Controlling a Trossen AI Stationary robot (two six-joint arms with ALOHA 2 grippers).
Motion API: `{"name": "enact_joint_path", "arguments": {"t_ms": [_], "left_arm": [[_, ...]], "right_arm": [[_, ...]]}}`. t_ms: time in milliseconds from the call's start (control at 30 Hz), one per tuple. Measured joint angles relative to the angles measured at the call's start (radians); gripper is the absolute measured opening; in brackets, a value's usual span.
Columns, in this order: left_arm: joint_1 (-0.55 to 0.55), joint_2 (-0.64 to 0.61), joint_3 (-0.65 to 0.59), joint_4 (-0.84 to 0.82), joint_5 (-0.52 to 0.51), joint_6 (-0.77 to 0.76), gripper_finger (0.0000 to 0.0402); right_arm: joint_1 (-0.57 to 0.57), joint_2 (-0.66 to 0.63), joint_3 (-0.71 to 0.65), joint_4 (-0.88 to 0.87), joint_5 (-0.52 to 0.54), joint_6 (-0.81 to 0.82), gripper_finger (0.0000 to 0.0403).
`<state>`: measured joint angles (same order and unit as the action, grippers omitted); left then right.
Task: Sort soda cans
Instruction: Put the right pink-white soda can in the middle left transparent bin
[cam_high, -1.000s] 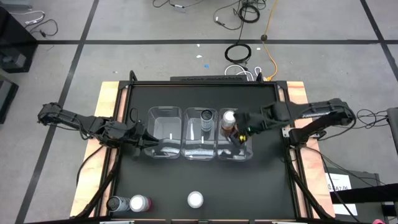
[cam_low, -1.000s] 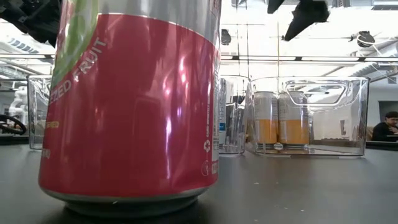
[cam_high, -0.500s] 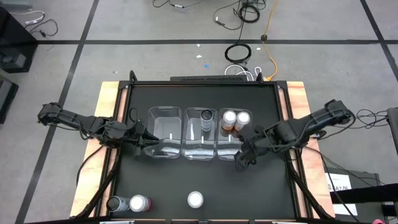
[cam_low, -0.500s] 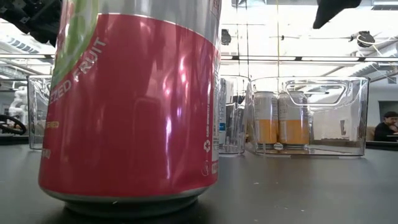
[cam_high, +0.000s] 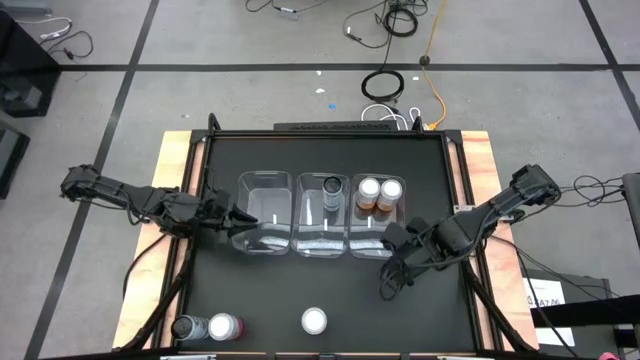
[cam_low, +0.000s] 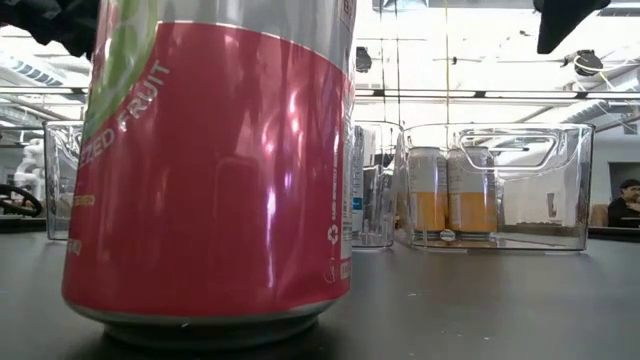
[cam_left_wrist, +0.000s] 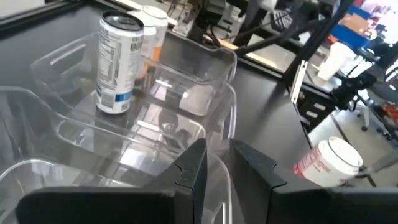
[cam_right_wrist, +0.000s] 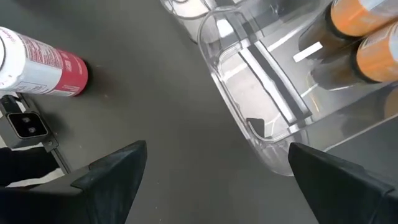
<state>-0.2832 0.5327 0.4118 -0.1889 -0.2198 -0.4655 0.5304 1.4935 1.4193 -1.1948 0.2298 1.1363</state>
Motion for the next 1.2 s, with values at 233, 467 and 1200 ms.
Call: {"name": "enact_joint_path", "arguments": {"t_ms": [233,467,1200], "left_arm": [[0.0,0.002,0.0,-0.003,-0.065,-0.071,0.0081],[0.0,0.002,0.0,-0.004,-0.089,-0.07,0.0151],[-0.001,0.013,0.001,-0.003,-0.073,-0.036,0.0305]], "right_arm": [[0.024,0.012,0.0,0.015,0.005,0.056,0.0384],[0.035,0.012,0.0,0.018,0.006,0.121,0.0384],[0.035,0.012,0.0,0.045,0.005,0.107,0.0384]]}}
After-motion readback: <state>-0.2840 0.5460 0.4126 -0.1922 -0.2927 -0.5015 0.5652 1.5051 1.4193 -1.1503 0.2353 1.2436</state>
